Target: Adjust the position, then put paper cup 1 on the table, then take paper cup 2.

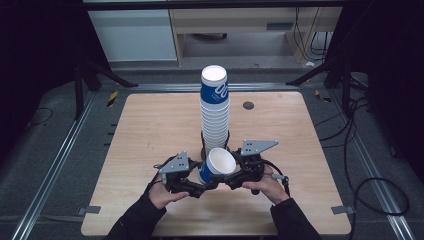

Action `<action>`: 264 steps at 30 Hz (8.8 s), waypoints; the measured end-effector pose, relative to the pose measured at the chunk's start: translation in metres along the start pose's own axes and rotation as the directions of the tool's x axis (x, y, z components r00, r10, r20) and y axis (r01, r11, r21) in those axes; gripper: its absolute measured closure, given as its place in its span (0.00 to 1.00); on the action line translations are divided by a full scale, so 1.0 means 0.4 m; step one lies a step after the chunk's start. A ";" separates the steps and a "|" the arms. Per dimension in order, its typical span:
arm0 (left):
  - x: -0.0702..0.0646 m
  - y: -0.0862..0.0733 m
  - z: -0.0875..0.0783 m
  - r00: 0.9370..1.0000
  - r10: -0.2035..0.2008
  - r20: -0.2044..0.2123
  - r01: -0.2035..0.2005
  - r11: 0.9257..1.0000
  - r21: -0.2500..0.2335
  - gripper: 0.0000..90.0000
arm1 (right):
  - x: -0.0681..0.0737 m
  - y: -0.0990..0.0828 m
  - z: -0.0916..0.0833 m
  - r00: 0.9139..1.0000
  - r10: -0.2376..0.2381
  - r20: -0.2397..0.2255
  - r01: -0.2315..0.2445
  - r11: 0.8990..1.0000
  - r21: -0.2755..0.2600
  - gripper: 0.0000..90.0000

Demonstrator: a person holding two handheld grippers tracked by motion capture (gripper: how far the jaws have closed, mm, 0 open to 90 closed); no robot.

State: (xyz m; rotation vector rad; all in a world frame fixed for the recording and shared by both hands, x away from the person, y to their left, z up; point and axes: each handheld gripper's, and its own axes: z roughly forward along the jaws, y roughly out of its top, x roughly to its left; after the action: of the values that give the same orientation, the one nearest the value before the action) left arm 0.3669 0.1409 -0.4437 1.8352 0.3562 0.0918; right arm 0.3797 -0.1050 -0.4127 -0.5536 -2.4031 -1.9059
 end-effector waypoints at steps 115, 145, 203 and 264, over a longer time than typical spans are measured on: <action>0.157 -0.069 -0.247 0.838 -0.131 -0.530 0.191 0.980 0.060 0.27 | -0.336 -0.126 -0.270 0.557 0.060 0.828 -0.304 0.943 0.136 0.22; 0.153 -0.067 -0.256 0.838 -0.122 -0.532 0.184 0.981 0.065 0.27 | -0.344 -0.122 -0.296 0.519 0.118 0.846 -0.363 0.927 0.094 0.05; 0.149 -0.081 -0.228 0.849 -0.129 -0.512 0.214 0.971 0.111 0.36 | -0.041 0.204 -0.200 0.790 0.002 0.613 0.088 0.989 -0.117 0.13; 0.152 -0.088 -0.214 0.857 -0.138 -0.496 0.225 0.967 0.121 0.35 | -0.074 0.381 0.049 0.844 -0.055 0.533 0.146 0.981 -0.131 0.20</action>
State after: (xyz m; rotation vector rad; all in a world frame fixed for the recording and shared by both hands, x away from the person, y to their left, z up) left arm 0.3969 0.2464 -0.4590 1.9276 0.9167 0.4061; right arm 0.4552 -0.0650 -0.2817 -1.1190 -2.6260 -2.2577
